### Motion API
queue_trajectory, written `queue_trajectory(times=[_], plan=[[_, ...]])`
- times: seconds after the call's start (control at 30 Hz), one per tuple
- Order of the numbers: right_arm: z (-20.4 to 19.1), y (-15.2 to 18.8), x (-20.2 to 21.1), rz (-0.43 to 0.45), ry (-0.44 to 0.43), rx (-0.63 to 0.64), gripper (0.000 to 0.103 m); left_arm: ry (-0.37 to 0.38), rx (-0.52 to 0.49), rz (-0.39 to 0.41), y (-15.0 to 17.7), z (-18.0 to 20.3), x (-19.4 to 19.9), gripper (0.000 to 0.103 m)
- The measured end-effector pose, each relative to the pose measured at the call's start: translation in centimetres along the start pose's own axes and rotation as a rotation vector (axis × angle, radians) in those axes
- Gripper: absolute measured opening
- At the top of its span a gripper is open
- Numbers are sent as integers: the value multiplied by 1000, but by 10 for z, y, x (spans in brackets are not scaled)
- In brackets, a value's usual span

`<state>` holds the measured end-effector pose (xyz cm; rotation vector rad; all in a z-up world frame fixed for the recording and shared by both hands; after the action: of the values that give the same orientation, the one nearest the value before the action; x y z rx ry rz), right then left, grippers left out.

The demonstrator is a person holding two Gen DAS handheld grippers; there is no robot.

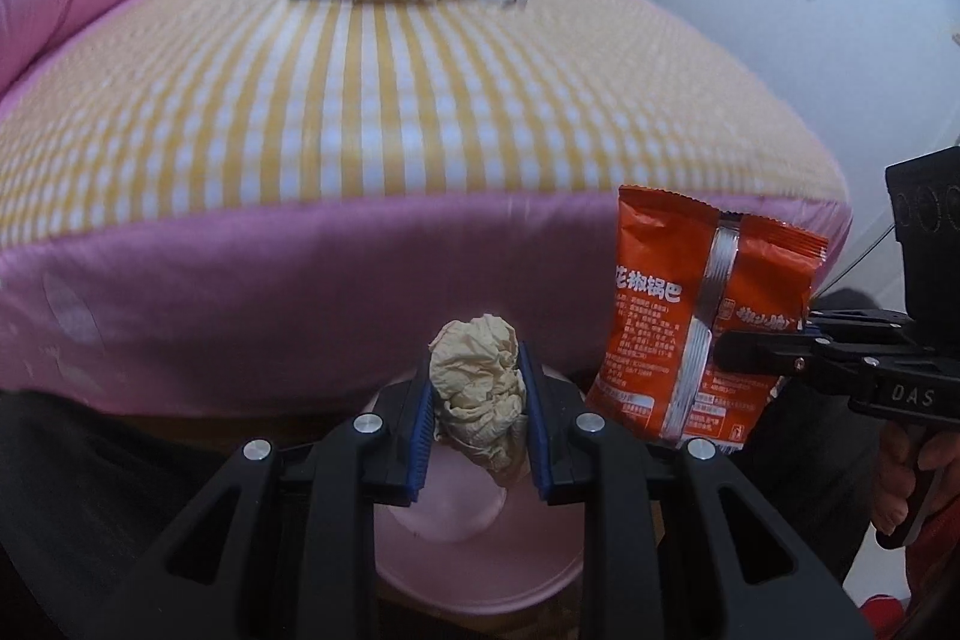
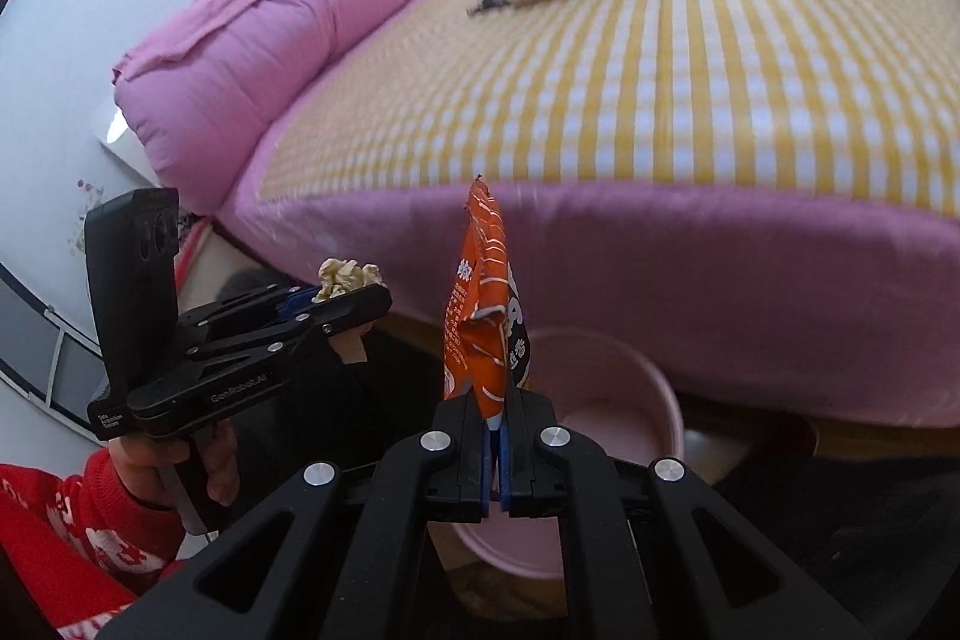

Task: Collect trash
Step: 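Carry both items to the pink bin and open both tools to drop them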

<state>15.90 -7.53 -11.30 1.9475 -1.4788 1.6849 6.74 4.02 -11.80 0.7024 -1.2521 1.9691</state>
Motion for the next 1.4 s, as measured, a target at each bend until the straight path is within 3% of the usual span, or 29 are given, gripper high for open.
queue_trajectory(times=[0.13, 0.3, 0.47, 0.83, 1.07, 1.27, 1.4], plan=[[7, 17, -25, -71, 29, -18, 7, 12, 52, -73, 18, -9, -21, 27], [17, 34, -54, -145, 4, -90, 7, 88, 166, -188, 38, -19, -53, 28], [31, 49, -88, -219, 57, -127, 7, 66, 232, -279, 61, -34, -84, 28], [61, 71, -158, -431, 143, -205, 7, 13, 251, -440, 85, -52, -140, 29], [62, 80, -178, -479, 181, -196, 7, -5, 288, -519, 103, -60, -179, 29], [55, 85, -182, -495, 191, -172, 9, -12, 304, -530, 117, -63, -186, 34], [56, 82, -180, -477, 190, -195, 42, -21, 300, -515, 116, -68, -189, 55]])
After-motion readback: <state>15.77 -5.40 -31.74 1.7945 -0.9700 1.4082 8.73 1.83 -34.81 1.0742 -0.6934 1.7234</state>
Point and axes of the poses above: each gripper's, at about its wrist camera, not at the fingertips, and x roughly against the way its jaws point, z to its right, y to its underside, the point moved 7 cm from there along -x, roughly the way its jaws point, and after that the axes turned 12 degrees about y, right-handed, at the moved point
